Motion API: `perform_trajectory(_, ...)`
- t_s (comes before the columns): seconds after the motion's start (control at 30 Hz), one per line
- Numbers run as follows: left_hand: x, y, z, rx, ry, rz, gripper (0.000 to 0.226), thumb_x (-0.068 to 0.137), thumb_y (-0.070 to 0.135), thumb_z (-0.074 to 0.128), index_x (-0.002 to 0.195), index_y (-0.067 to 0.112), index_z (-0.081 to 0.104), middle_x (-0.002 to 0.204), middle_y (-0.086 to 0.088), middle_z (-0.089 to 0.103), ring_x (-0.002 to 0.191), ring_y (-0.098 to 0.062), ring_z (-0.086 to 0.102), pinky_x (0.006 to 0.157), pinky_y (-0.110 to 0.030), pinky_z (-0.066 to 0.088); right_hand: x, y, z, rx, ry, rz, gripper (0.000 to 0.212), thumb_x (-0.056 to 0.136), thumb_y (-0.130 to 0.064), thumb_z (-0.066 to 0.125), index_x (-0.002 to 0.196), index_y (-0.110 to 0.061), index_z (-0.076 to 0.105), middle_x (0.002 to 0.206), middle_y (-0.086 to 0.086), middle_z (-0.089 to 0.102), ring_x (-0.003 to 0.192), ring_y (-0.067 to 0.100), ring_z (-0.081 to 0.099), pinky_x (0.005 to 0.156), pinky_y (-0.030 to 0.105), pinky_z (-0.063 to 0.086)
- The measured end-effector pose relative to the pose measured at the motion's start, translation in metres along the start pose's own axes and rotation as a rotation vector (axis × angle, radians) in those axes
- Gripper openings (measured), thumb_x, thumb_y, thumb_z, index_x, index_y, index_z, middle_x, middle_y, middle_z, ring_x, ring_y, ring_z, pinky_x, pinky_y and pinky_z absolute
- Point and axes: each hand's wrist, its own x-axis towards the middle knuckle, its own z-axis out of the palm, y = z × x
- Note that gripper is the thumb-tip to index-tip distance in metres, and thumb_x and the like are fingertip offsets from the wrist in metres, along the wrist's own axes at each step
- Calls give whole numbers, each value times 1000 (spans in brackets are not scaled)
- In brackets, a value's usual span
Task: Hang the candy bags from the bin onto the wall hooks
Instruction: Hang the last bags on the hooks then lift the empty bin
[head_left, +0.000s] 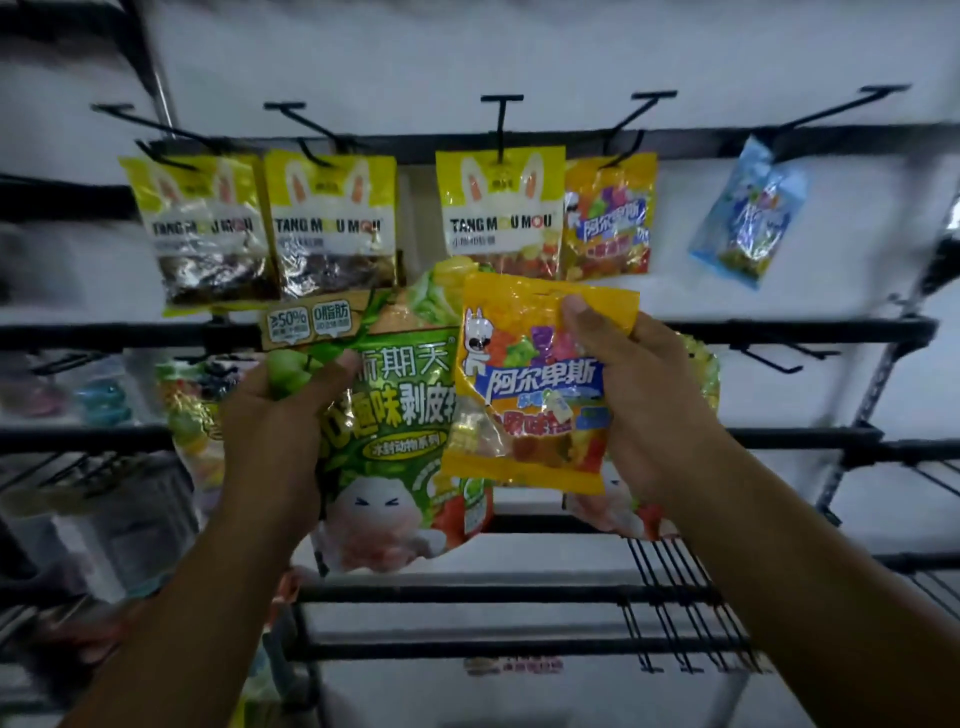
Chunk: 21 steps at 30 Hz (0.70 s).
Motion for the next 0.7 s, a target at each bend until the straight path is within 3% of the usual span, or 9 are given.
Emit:
perform_trajectory(0.2,1,9,21,11,6,-45,10,81,13,77,73,20,74,93,-15,74,86,-37,71,78,-65,55,10,-25,-11,21,13,6,28,89,-32,68,109,-12,70,104,11,75,95,33,72,83,60,55)
perform_trajectory(0.47,8,2,49,42,-21,-51,8,79,13,76,75,21,77,89,-8,77,87,-32,73,86,-57,56,44,-43,-35,-15,87,-36,20,88,-37,70,97,-20,74,104,5,75,99,31,70,90,59,53)
perform_trajectory(0.57,12,-2,56,59,-15,-40,10,79,13,76,73,21,76,83,-6,77,83,-31,74,82,-52,57,68,-57,-45,-17,96,-66,14,90,-33,69,90,-19,71,96,6,76,88,30,73,77,53,59)
perform_trajectory(0.63,15,-5,59,51,-8,-43,6,78,13,76,75,17,75,81,-7,77,80,-32,74,79,-49,57,85,-68,-50,-36,108,-96,14,91,-32,68,87,-19,68,83,1,76,77,27,74,61,40,60)
perform_trajectory(0.7,16,-7,60,40,4,-53,6,73,14,77,77,14,73,82,-10,76,78,-33,73,80,-53,57,106,-77,-54,-70,137,-115,17,91,-36,67,88,-19,64,69,-6,71,64,19,71,45,24,50)
